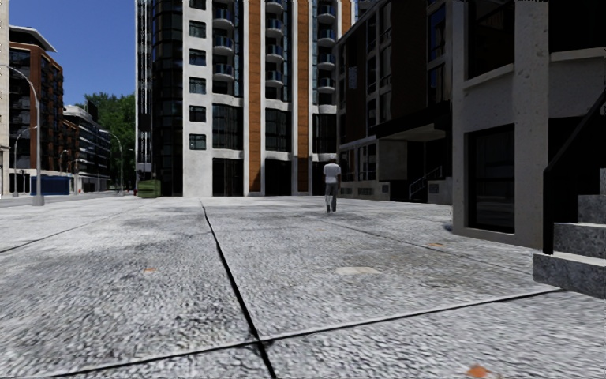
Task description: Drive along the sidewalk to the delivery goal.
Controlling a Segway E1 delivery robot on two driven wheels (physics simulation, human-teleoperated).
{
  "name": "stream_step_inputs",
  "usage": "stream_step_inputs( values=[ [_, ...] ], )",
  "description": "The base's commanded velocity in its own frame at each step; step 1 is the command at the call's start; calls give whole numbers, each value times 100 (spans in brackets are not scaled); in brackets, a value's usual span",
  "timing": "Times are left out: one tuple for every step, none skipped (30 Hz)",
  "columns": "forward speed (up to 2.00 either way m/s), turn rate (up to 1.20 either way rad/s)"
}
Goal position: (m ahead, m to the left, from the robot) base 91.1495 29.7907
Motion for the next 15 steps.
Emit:
stream_step_inputs(
  values=[
    [200,18],
    [200,18],
    [200,19],
    [200,19],
    [200,19],
    [200,19],
    [200,19],
    [200,19],
    [200,19],
    [200,19],
    [200,19],
    [200,19],
    [200,19],
    [200,19],
    [200,19]
  ],
)
